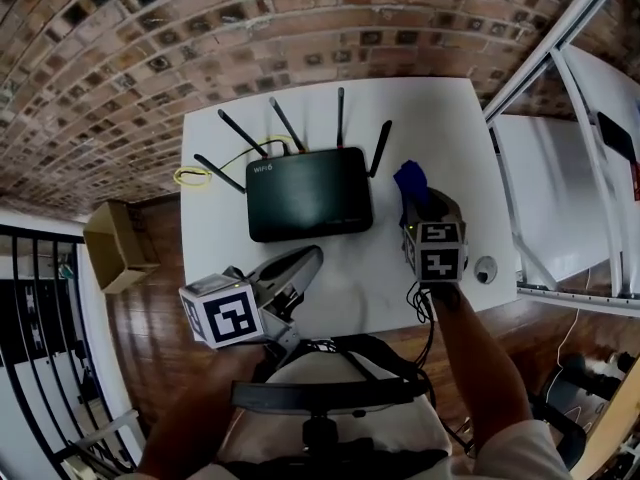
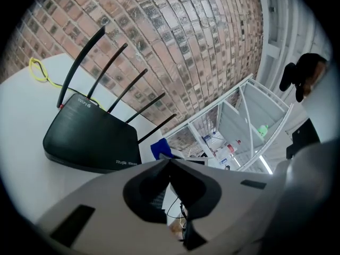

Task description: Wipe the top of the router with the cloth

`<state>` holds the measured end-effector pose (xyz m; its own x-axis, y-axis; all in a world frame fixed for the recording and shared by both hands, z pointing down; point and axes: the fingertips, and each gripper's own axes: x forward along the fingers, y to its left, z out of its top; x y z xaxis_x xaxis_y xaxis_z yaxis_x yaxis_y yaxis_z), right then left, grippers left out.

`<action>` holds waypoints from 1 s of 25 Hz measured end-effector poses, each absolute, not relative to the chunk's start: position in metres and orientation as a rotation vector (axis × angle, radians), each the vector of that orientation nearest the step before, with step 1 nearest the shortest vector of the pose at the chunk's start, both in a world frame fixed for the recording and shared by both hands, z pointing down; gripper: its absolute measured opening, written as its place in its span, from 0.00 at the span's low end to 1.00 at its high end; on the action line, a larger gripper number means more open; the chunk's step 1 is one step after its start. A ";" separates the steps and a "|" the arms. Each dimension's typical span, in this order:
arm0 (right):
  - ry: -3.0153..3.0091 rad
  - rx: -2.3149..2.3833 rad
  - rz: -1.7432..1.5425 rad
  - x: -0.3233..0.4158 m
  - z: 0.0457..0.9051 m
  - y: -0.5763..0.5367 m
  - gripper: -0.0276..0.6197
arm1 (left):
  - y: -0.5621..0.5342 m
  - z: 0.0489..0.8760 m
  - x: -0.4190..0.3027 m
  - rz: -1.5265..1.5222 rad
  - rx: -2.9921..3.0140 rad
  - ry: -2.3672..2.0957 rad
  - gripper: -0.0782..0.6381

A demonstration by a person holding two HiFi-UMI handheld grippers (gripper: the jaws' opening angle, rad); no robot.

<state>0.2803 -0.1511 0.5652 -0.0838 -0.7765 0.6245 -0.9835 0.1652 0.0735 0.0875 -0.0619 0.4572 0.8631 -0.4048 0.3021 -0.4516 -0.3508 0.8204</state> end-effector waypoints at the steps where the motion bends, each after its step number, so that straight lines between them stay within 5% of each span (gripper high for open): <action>1: -1.915 1.672 0.514 0.284 0.562 -0.150 0.22 | -0.061 0.457 0.086 0.053 1.980 -0.635 0.13; 25: -2.346 1.935 0.815 0.275 0.450 -0.126 0.22 | -0.040 0.424 0.042 -0.073 1.980 -0.682 0.13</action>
<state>0.2754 -0.1264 0.4496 -0.2444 -0.9177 0.3132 -0.9142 0.1104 -0.3900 0.0415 -0.0399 0.4240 0.8391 -0.4918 0.2325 -0.4316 -0.3417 0.8348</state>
